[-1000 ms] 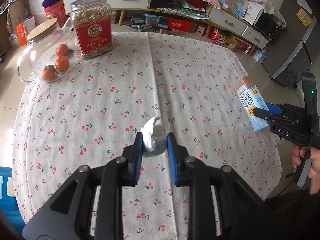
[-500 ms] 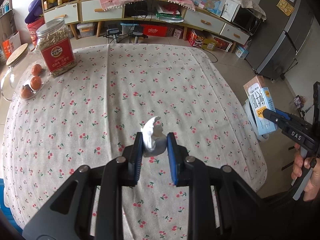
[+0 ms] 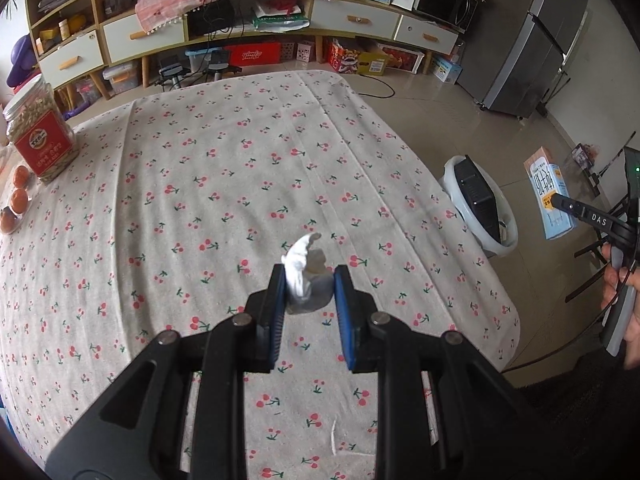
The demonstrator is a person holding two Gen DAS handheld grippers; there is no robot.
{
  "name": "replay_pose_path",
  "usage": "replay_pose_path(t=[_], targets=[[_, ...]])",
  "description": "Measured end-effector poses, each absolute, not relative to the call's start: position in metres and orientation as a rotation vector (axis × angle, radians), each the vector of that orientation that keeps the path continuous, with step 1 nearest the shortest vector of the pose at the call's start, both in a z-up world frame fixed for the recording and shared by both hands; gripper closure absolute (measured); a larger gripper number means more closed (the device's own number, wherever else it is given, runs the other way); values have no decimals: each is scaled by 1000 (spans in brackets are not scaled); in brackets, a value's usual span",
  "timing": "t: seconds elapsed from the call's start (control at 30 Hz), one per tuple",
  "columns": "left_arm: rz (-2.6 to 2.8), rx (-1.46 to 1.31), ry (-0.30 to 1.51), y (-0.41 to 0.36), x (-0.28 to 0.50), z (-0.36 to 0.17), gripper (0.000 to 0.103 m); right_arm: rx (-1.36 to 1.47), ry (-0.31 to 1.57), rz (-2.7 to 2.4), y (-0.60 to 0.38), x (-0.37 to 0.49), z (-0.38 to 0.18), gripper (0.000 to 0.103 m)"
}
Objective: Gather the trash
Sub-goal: 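Drop the milk carton into the white bucket with the right tool while the left tool drops the tissue there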
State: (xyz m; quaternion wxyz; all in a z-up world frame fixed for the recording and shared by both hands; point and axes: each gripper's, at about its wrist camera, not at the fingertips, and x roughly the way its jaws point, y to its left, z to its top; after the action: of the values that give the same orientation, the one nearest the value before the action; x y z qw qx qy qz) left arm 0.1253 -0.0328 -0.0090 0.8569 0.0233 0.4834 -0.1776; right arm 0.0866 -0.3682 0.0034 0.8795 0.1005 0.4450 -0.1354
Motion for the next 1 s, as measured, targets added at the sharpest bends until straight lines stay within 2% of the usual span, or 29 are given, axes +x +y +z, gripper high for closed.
replay_pose_path(t=[0.33,0.43,1.0], targets=[[-436,77,1015,-75,118,-11,78,304,960,-266,-398,109,-21,63],[-459,84,1011,-92,120,-9,78,318,941,-261,-400,112,-22,42],[-704,129,1074,-266,153,7,77,437,869,-356,-458,42,4,35]])
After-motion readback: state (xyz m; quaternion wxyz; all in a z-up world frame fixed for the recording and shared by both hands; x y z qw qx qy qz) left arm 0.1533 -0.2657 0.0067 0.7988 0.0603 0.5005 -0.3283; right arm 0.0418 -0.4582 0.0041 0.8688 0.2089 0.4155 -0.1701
